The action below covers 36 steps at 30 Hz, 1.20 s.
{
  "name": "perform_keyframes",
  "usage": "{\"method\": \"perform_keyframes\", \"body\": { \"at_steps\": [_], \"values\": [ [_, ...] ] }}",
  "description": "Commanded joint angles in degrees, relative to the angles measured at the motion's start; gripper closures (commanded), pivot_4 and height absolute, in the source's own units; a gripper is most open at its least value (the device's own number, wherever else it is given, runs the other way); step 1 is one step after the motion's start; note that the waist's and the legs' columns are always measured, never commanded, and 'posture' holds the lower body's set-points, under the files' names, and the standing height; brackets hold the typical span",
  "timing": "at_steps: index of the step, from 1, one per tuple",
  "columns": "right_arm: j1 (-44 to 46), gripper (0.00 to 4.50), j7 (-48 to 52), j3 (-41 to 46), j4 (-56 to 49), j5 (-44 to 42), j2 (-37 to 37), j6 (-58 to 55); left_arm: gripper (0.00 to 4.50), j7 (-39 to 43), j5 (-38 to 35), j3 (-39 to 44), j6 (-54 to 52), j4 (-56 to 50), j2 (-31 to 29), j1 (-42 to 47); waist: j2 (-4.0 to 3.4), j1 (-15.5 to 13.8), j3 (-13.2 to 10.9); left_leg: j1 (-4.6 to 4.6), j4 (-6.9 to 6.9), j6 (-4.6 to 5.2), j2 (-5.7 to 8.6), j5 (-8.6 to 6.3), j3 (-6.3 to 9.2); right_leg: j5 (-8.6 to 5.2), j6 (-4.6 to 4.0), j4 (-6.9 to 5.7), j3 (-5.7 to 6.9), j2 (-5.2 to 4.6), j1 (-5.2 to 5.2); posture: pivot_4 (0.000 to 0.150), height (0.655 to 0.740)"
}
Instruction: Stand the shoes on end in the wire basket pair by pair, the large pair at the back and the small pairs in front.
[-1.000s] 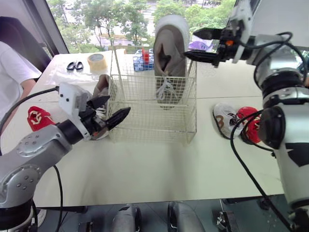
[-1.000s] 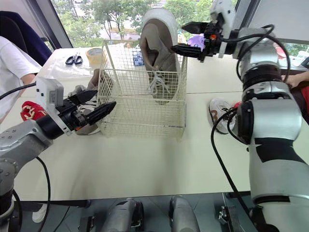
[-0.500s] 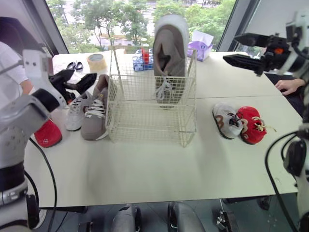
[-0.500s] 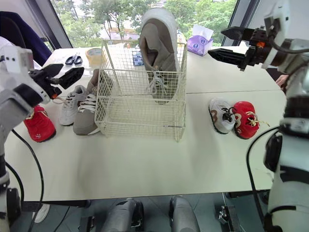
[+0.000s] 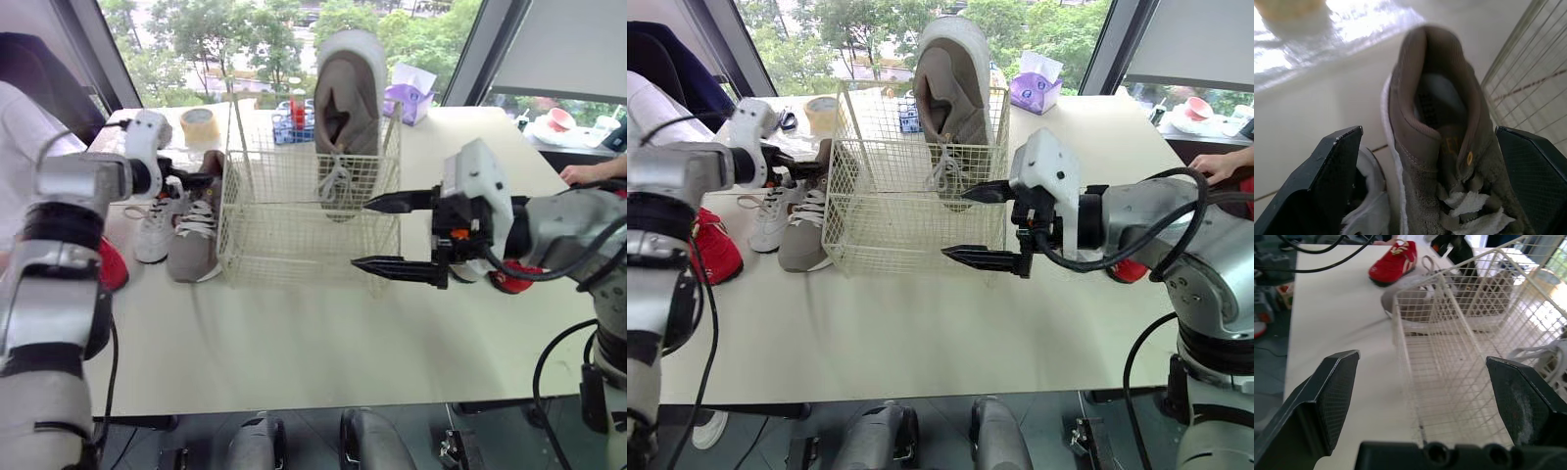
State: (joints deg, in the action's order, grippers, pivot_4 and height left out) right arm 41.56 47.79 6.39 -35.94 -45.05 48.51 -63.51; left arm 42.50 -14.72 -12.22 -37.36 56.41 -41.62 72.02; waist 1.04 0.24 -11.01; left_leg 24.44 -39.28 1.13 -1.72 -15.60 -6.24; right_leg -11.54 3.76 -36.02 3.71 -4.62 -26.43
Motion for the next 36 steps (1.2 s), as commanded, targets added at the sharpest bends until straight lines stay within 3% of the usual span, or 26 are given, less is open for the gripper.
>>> {"method": "perform_keyframes", "body": {
  "at_steps": [1, 4, 6, 8, 11, 14, 15, 25, 28, 31, 36],
  "values": [
    [0.77, 0.05, -3.40, -0.73, -2.79, -0.13, 0.43, -0.51, 0.00, 0.00, 5.86, 0.12, 5.64, 8.70, 2.21, 4.37, 0.05, 0.03, 0.00, 0.01, 0.00, 0.02, 0.00, -0.01, -0.04, -0.01, 0.01, 0.02, 0.01, 0.00, 0.00, 0.150, 0.7400],
    [1.69, 0.05, -6.17, -0.76, -4.05, -2.05, -0.84, -1.60, 0.00, -1.30, 9.16, 0.54, 8.39, 14.28, 5.20, 5.17, 0.07, 0.02, 0.01, 0.00, 0.00, 0.06, -0.01, -0.04, 0.01, -0.01, 0.02, 0.01, 0.00, -0.01, 0.00, 0.150, 0.7400],
    [2.27, 0.00, -7.68, -0.82, -4.61, -2.87, -1.45, -2.08, 0.56, -2.12, 10.56, 1.31, 10.05, 16.29, 6.46, 5.20, 0.07, -0.21, 0.03, -0.04, -0.02, 0.06, -0.02, -0.04, 0.07, -0.01, 0.02, -0.03, 0.00, -0.02, 0.05, 0.150, 0.7400],
    [2.49, 0.00, -8.84, -0.79, -4.79, -3.17, -1.56, -2.33, 1.30, -2.53, 11.41, 2.51, 11.12, 17.38, 7.18, 5.40, 0.09, -0.63, 0.04, -0.08, -0.03, 0.07, -0.07, -0.04, 0.13, -0.01, 0.01, -0.05, 0.00, -0.04, 0.06, 0.150, 0.7400],
    [2.35, 0.00, -10.04, -0.85, -4.66, -3.33, -1.10, -2.35, 2.88, -3.25, 12.60, 3.98, 12.30, 18.15, 7.73, 5.74, 0.13, -0.88, 0.07, -0.09, -0.10, 0.06, -0.09, -0.03, 0.17, 0.00, 0.00, -0.08, 0.00, -0.03, 0.09, 0.150, 0.7400],
    [2.12, 0.00, -10.35, -1.12, -4.34, -3.25, -0.68, -1.90, 4.02, -3.18, 13.10, 5.52, 12.50, 18.19, 7.83, 6.25, 0.13, -0.86, 0.07, -0.08, -0.13, 0.07, -0.10, -0.04, 0.17, 0.00, 0.00, -0.08, 0.00, -0.03, 0.09, 0.150, 0.7400],
    [2.05, 0.00, -10.33, -1.15, -4.18, -3.26, -0.64, -1.70, 4.19, -3.22, 13.17, 6.17, 12.56, 18.12, 7.77, 6.47, 0.13, -0.87, 0.07, -0.08, -0.13, 0.07, -0.09, -0.04, 0.17, 0.00, 0.00, -0.09, 0.00, -0.03, 0.09, 0.150, 0.7400],
    [0.78, 0.00, -9.27, 2.72, -0.80, -4.30, 1.13, 0.00, 4.23, -10.89, 6.44, 21.07, 6.13, 13.35, -2.04, 17.40, 0.51, -0.35, -0.15, 0.10, -0.13, 0.11, -0.10, -0.06, 0.16, 0.01, 0.02, -0.09, 0.03, -0.01, -0.08, 0.150, 0.7400],
    [2.70, 0.00, -10.42, 5.63, 2.52, -6.87, -0.49, -0.05, 4.23, -12.15, 7.20, 21.66, 10.02, 8.53, -3.80, 19.74, 0.51, -0.41, -0.15, 0.13, -0.08, 0.16, -0.11, -0.10, 0.13, 0.01, 0.04, -0.06, 0.03, -0.03, -0.07, 0.150, 0.7400],
    [3.93, 0.00, -10.91, 5.56, 5.00, -6.65, -0.85, 0.76, 4.23, -15.26, 7.06, 22.80, 17.99, 3.34, -2.33, 20.28, 0.52, -1.08, -0.14, 0.10, -0.08, 0.19, -0.10, -0.11, 0.10, 0.00, 0.05, -0.03, 0.03, -0.11, -0.02, 0.150, 0.7400],
    [4.71, 0.00, -10.71, 3.42, 7.36, -4.82, -1.04, 2.78, 4.23, -16.31, 4.67, 25.19, 32.90, -7.33, 5.20, 18.13, 0.56, -2.26, -0.12, 0.20, -0.43, 0.29, -0.09, -0.18, 0.10, 0.00, 0.04, -0.03, 0.11, -0.13, 0.11, 0.150, 0.7400]
  ]
}}
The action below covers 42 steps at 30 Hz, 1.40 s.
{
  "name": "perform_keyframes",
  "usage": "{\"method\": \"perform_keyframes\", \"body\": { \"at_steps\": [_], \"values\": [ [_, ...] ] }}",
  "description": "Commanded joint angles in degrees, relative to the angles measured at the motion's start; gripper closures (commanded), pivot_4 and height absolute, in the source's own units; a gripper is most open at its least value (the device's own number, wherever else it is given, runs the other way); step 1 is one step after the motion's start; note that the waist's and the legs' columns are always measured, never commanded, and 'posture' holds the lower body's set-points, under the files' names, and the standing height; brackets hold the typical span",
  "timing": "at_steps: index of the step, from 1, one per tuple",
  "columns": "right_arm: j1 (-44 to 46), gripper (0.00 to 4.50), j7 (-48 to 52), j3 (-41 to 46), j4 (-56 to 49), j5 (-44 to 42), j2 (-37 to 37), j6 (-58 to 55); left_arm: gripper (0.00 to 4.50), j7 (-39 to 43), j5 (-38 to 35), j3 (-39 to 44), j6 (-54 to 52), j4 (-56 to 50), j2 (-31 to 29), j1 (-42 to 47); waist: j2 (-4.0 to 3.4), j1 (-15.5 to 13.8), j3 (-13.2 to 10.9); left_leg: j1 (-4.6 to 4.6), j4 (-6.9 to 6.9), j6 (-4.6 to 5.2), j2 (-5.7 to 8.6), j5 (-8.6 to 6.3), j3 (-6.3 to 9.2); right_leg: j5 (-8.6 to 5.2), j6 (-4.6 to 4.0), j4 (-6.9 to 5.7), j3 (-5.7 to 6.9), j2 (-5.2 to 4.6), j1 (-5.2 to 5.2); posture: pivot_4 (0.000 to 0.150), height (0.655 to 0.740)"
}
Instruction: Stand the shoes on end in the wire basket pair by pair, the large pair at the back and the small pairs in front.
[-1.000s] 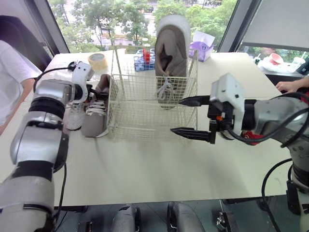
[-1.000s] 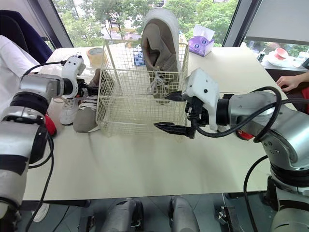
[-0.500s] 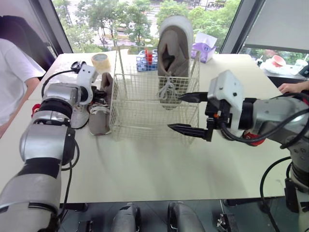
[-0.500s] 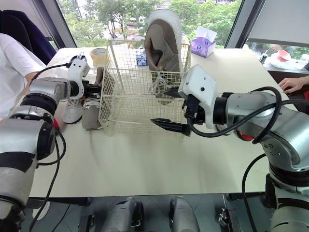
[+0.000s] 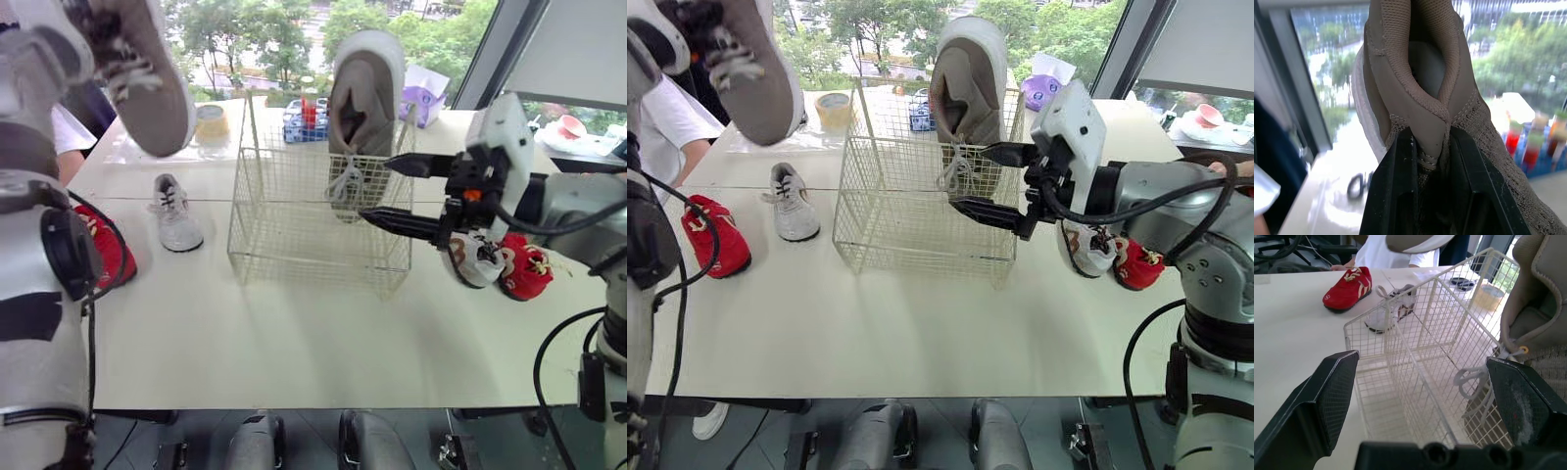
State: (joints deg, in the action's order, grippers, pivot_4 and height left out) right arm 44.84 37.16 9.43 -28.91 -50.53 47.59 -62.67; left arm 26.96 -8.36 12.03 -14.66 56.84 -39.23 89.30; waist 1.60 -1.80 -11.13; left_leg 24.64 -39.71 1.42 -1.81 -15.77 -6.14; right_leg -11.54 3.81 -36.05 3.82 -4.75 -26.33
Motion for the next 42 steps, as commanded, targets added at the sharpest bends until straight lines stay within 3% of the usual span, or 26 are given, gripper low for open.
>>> {"method": "perform_keyframes", "body": {
  "at_steps": [1, 6, 15, 20, 29, 41, 42],
  "values": [
    [1.65, 0.00, -0.16, 0.25, 0.72, 0.75, -0.23, 2.19, 4.23, -1.41, -2.00, 1.26, 14.92, -9.56, 5.22, 0.33, 0.00, -0.33, 0.00, 0.02, -0.09, 0.06, 0.00, -0.04, -0.02, 0.00, 0.00, -0.01, -0.01, 0.00, 0.00, 0.150, 0.7400],
    [1.62, 0.00, -0.77, 0.91, 1.43, 1.52, 1.09, 2.70, 4.23, -5.72, 1.62, -1.58, 29.60, -13.22, 13.09, -2.18, 0.00, -0.28, 0.00, 0.14, -0.33, 0.09, 0.04, -0.05, -0.18, 0.18, 0.28, 0.03, -0.10, 0.00, -0.01, 0.150, 0.7400],
    [0.19, 0.00, -3.55, 3.44, -0.01, 0.47, 1.98, 1.87, 4.23, -14.61, 8.22, -5.62, 41.71, -12.14, 20.55, -6.70, -0.01, 0.93, 0.00, 0.13, -0.34, 0.16, 0.02, -0.09, -0.17, 0.20, 0.31, 0.01, -0.11, 0.04, -0.03, 0.150, 0.7400],
    [0.01, 0.00, -4.64, 3.60, -0.30, -0.10, 2.20, 1.66, 4.23, -15.26, 9.57, -7.44, 44.78, -10.89, 22.82, -9.36, -0.01, 1.06, 0.00, 0.13, -0.34, 0.17, 0.01, -0.10, -0.13, 0.21, 0.33, 0.02, -0.12, 0.03, -0.04, 0.150, 0.7400],
    [-0.17, 0.00, -5.47, 2.97, -0.13, -0.27, 1.93, 2.20, 4.23, -15.97, 11.94, -10.07, 43.40, -18.14, 23.54, -19.06, -0.05, 1.08, 0.03, 0.09, -0.35, 0.19, -0.02, -0.11, -0.03, 0.22, 0.32, 0.00, -0.13, 0.02, -0.01, 0.150, 0.7400],
    [1.08, 0.00, -4.22, 0.51, 2.31, 1.43, 0.92, 4.41, 4.23, -15.21, 8.85, -10.14, 26.74, -37.40, 25.62, -34.32, -0.08, 1.10, 0.06, -0.11, -0.36, 0.20, -0.03, -0.11, 0.00, 0.22, 0.32, -0.03, -0.15, 0.01, 0.20, 0.150, 0.7400],
    [1.09, 0.00, -4.01, 0.25, 2.56, 1.73, 0.85, 4.69, 3.73, -14.90, 8.66, -10.12, 25.52, -38.63, 25.44, -35.00, -0.08, 1.10, 0.06, -0.13, -0.35, 0.20, -0.04, -0.11, 0.00, 0.22, 0.32, -0.04, -0.16, 0.01, 0.22, 0.150, 0.7400]
  ]
}}
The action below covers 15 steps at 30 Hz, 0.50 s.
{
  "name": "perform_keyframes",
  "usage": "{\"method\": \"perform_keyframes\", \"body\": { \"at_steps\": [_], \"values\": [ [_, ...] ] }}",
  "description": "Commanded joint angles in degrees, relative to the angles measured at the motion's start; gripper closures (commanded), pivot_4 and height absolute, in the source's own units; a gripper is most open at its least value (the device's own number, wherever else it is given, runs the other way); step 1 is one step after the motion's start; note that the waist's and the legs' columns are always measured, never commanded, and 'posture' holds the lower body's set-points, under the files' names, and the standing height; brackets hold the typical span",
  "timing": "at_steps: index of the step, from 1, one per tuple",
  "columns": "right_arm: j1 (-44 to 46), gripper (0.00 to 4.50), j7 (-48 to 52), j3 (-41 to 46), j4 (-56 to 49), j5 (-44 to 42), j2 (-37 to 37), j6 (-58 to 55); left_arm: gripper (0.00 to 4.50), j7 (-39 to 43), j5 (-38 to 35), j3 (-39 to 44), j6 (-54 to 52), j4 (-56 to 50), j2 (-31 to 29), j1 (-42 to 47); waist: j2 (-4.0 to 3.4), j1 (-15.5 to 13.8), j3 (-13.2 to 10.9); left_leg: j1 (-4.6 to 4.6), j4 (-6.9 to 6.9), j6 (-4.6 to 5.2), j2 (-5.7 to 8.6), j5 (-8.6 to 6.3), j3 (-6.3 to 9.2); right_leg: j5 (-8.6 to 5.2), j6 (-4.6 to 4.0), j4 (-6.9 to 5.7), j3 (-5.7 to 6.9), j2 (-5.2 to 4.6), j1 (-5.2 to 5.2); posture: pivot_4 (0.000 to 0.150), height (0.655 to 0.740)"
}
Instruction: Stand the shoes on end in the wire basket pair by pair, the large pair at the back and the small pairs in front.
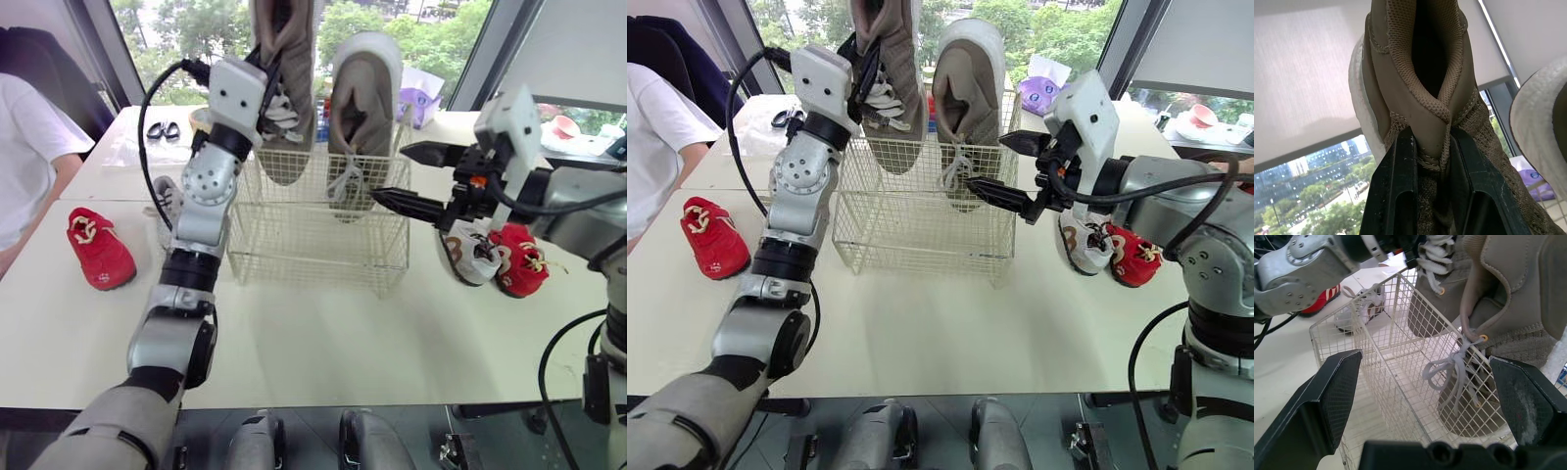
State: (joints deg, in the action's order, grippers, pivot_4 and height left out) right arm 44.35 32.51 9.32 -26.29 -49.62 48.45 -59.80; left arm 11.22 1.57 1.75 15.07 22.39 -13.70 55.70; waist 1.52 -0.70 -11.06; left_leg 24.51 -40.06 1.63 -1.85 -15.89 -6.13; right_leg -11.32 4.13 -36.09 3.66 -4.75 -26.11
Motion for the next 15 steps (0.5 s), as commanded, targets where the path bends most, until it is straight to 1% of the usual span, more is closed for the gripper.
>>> {"method": "perform_keyframes", "body": {
  "at_steps": [1, 2, 5, 8, 12, 15],
  "values": [
    [1.51, 0.00, 0.86, 0.19, 0.14, 1.06, -0.02, 2.07, 3.22, 1.26, -1.26, 0.03, -4.93, -5.48, -0.44, -2.05, 0.00, -0.04, 0.00, 0.00, 0.00, 0.00, 0.00, 0.00, 0.00, 0.00, 0.00, 0.00, 0.00, 0.01, 0.00, 0.150, 0.7400],
    [1.43, 0.00, 1.07, 0.00, 0.27, 1.32, 0.00, 2.28, 2.96, 1.73, -1.51, 0.02, -5.57, -6.85, -0.76, -2.71, 0.00, -0.08, 0.00, -0.01, 0.00, 0.00, 0.00, 0.00, 0.01, 0.00, 0.00, -0.01, 0.00, 0.01, 0.01, 0.150, 0.7400],
    [1.11, 0.00, 1.68, -0.38, 0.63, 1.90, 0.02, 2.69, 1.48, 3.61, -3.61, 0.44, -9.94, -11.88, -1.24, -4.90, -0.01, 0.01, 0.00, -0.01, -0.01, 0.00, 0.00, 0.00, 0.01, 0.00, 0.00, -0.01, 0.00, 0.01, 0.02, 0.150, 0.7400],
    [0.45, 0.00, 2.39, -0.65, 1.12, 2.56, 0.22, 3.05, 0.05, 6.08, -5.84, 0.06, -17.16, -20.05, -2.12, -8.33, -0.01, 0.02, 0.00, -0.01, 0.00, -0.01, -0.01, 0.01, 0.02, 0.00, 0.00, -0.02, 0.00, 0.02, 0.01, 0.150, 0.7400],
    [-0.18, 0.00, 3.46, -0.78, 2.12, 3.30, 0.29, 3.38, 0.05, 7.44, -8.57, 0.95, -29.80, -32.91, -4.59, -13.19, -0.01, 0.02, 0.00, 0.00, 0.00, -0.01, -0.01, 0.01, 0.03, 0.00, 0.00, -0.01, -0.03, 0.01, 0.01, 0.150, 0.7400],
    [-0.83, 0.00, 3.71, -0.49, 3.19, 4.15, -0.19, 4.27, 0.05, 8.24, -12.81, 4.38, -39.59, -41.84, -7.78, -16.42, -0.01, 0.01, 0.01, -0.01, -0.01, -0.01, -0.01, 0.01, 0.04, 0.00, 0.00, -0.01, -0.03, 0.01, 0.02, 0.150, 0.7400]
  ]
}}
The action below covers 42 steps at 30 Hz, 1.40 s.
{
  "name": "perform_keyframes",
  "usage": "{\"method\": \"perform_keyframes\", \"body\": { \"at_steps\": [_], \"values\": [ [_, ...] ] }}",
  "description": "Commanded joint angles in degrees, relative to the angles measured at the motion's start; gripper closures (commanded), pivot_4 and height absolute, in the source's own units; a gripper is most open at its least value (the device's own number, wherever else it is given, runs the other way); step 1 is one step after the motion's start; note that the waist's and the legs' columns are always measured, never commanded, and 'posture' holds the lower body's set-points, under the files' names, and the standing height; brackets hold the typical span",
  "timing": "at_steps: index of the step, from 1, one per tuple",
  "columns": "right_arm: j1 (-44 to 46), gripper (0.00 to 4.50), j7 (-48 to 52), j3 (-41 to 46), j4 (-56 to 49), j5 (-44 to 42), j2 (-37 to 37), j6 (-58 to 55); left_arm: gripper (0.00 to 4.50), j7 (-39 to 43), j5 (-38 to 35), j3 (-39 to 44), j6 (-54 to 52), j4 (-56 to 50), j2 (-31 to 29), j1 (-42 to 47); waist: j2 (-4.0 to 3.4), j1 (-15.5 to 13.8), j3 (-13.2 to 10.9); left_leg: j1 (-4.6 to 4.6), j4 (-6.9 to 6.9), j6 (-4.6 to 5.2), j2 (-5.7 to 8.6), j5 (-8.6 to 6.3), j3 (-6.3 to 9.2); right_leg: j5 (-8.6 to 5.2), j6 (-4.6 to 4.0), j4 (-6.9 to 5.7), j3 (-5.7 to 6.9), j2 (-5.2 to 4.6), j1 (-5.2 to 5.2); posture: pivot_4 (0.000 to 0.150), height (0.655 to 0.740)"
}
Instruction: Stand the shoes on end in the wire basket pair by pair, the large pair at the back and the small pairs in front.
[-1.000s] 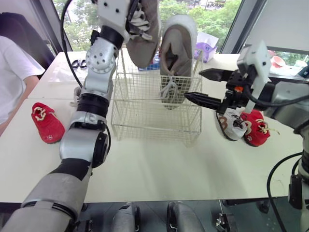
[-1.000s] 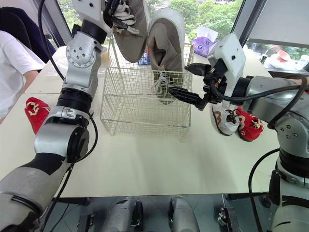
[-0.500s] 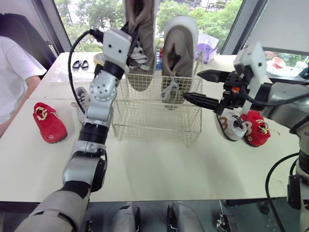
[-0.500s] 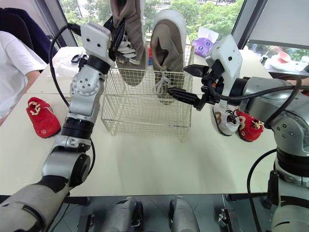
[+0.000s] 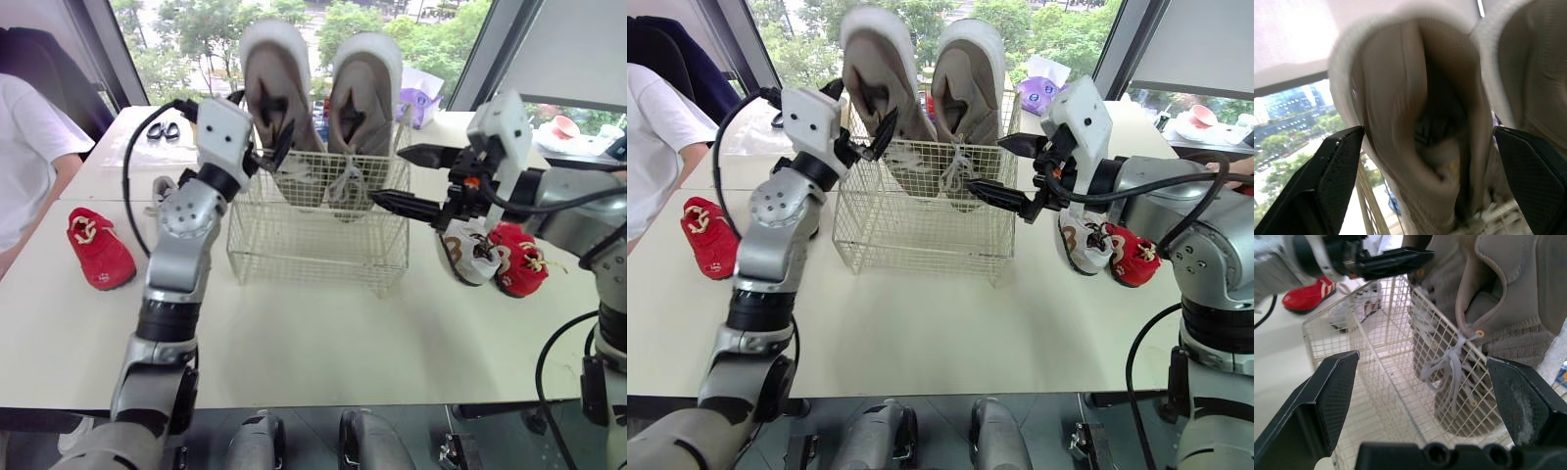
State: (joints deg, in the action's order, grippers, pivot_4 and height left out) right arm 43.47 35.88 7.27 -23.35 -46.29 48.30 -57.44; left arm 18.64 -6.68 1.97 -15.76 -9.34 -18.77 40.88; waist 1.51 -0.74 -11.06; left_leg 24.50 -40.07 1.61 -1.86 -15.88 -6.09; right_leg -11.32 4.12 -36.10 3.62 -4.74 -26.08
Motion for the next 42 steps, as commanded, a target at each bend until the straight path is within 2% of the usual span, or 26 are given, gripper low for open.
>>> {"method": "perform_keyframes", "body": {
  "at_steps": [1, 4, 7, 10, 12, 14, 18, 21, 25, 27, 35, 42],
  "values": [
    [-0.31, 0.00, 0.14, 1.91, 0.85, 1.12, -0.30, 2.24, 0.05, 0.64, -7.38, 6.37, -13.39, -12.47, -3.50, -1.89, 0.00, 0.12, 0.00, 0.00, 0.00, 0.00, 0.00, 0.00, 0.00, 0.00, 0.00, 0.00, -0.01, 0.00, 0.00, 0.150, 0.7400],
    [-1.52, 0.00, -1.98, 3.98, 3.20, 1.94, -1.80, 3.19, 0.01, 3.67, -13.92, 10.72, -20.58, -15.66, -7.87, -1.88, -0.01, 0.19, 0.01, -0.02, 0.01, -0.02, -0.04, 0.01, 0.04, 0.00, -0.01, -0.01, -0.01, 0.05, -0.01, 0.150, 0.7400],
    [-2.20, 0.00, -3.47, 5.36, 4.69, 3.16, -2.66, 4.20, 0.01, 4.42, -18.68, 13.45, -24.67, -16.12, -9.47, -1.19, -0.04, -0.05, 0.02, -0.04, 0.01, -0.04, 0.00, 0.02, 0.03, -0.01, -0.01, -0.01, -0.01, 0.04, 0.01, 0.150, 0.7400],
    [-9.58, 0.00, -14.50, 9.24, 7.58, 16.08, -8.91, 20.65, 0.01, 9.85, -33.84, 20.40, -35.18, -16.07, -12.04, -3.28, 0.07, -0.06, 0.09, -0.06, -0.01, -0.05, 0.00, 0.02, 0.11, -0.01, 0.00, 0.05, 0.06, 0.05, 0.15, 0.150, 0.7400],
    [-16.90, 0.00, -16.44, 10.92, 4.77, 17.05, -12.22, 22.18, 0.01, 10.13, -44.02, 22.61, -40.43, -18.10, -10.40, -7.70, 0.01, -0.07, 0.14, -0.12, 0.01, -0.15, 0.01, 0.07, 0.11, -0.03, 0.03, 0.10, 0.07, 0.01, 0.25, 0.150, 0.7400],
    [-21.70, 0.00, -18.32, 12.89, 2.19, 16.66, -14.89, 22.19, 0.01, 9.36, -51.03, 22.95, -43.88, -20.31, -9.42, -11.44, 0.01, 0.04, 0.14, -0.15, 0.03, -0.37, 0.05, 0.20, 0.10, -0.06, 0.08, 0.10, 0.04, -0.04, 0.30, 0.150, 0.7400],
    [-31.14, 0.00, -25.65, 18.77, -3.39, 17.64, -19.52, 20.96, 0.01, 5.94, -61.02, 20.97, -45.87, -27.81, -7.40, -21.53, -0.02, 0.16, 0.13, -0.20, -0.01, -0.43, 0.04, 0.23, 0.09, -0.06, 0.07, -0.01, -0.03, -0.03, 0.28, 0.150, 0.7400],
    [-35.58, 0.00, -26.30, 20.38, -5.32, 17.45, -19.83, 20.10, 0.01, 2.26, -63.79, 18.95, -44.70, -31.05, -6.91, -25.38, -0.03, 0.10, 0.13, -0.45, 0.03, -0.41, 0.03, 0.20, 0.11, -0.08, 0.03, 0.00, -0.03, 0.01, 0.46, 0.150, 0.7400],
    [-43.38, 0.00, -25.54, 19.81, -6.83, 18.50, -20.55, 20.20, 0.01, -0.47, -62.07, 14.61, -41.32, -34.41, -4.74, -32.53, -0.26, 0.07, 0.30, -1.14, 0.16, -0.04, 0.03, -0.06, 0.12, -0.37, -0.40, 0.18, -0.03, 0.02, 1.16, 0.150, 0.7400],
    [-44.76, 0.00, -24.91, 19.56, -5.55, 18.67, -20.73, 20.92, 0.01, -1.56, -61.40, 13.09, -39.30, -34.53, -3.57, -34.89, -0.37, 0.11, 0.35, -1.16, 0.17, -0.03, 0.02, -0.07, 0.11, -0.39, -0.45, 0.25, -0.03, 0.03, 1.18, 0.150, 0.7400],
    [-41.40, 0.00, -23.30, 18.95, 1.69, 19.00, -20.25, 22.61, 0.01, -1.82, -58.96, 5.30, -35.21, -36.17, -4.03, -37.78, -0.63, 0.05, 0.50, -1.12, 0.18, 0.01, 0.03, -0.10, 0.11, -0.39, -0.47, 0.38, -0.05, 0.04, 1.17, 0.150, 0.7400],
    [-39.46, 0.00, -22.76, 16.58, 6.52, 20.21, -21.41, 23.33, 0.01, -1.96, -58.23, 4.02, -32.86, -34.73, -5.76, -37.06, -0.66, 0.09, 0.51, -1.11, 0.29, 0.02, 0.03, -0.10, 0.13, -0.38, -0.48, 0.56, -0.04, 0.06, 1.17, 0.150, 0.7400]
  ]
}}
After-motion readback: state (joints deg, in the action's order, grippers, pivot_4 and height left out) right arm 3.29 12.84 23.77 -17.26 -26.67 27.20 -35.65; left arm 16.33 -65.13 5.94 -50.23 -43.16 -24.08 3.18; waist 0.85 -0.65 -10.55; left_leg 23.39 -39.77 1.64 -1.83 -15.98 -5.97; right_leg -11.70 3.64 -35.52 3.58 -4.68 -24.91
